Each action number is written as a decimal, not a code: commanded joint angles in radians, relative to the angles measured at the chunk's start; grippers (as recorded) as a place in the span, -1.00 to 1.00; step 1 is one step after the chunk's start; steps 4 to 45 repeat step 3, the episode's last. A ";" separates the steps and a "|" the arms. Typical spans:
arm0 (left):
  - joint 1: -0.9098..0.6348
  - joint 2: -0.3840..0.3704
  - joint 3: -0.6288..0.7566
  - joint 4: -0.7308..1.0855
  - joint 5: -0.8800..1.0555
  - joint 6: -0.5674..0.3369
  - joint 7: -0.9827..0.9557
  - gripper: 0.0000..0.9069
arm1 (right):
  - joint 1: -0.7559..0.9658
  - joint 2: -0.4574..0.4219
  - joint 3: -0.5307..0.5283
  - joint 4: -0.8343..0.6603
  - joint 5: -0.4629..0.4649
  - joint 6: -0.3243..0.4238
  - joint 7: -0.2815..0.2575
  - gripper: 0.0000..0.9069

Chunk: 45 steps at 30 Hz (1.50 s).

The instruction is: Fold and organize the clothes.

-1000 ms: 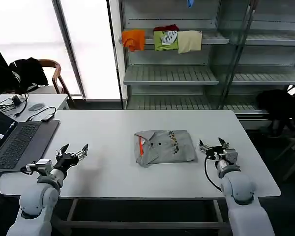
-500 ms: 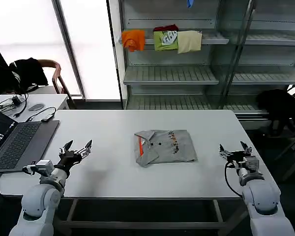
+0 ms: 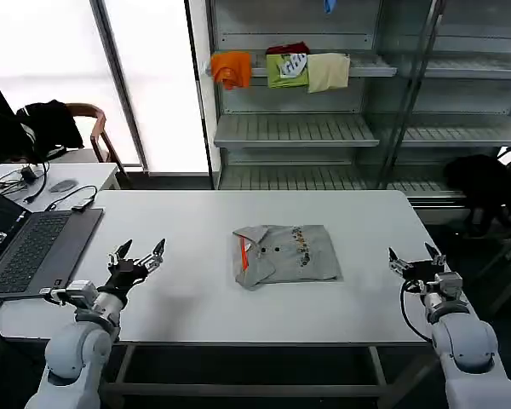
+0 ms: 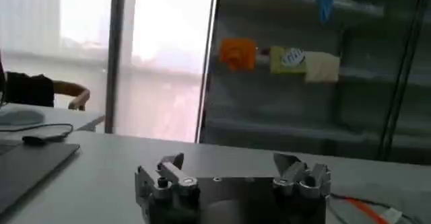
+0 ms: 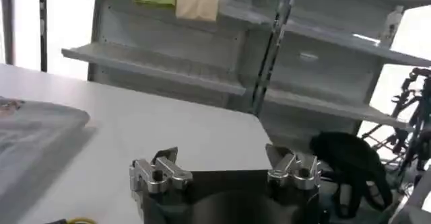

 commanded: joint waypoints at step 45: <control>-0.005 -0.038 0.013 -0.004 0.020 -0.021 -0.005 1.00 | 0.013 -0.023 0.013 -0.038 0.011 0.037 -0.010 1.00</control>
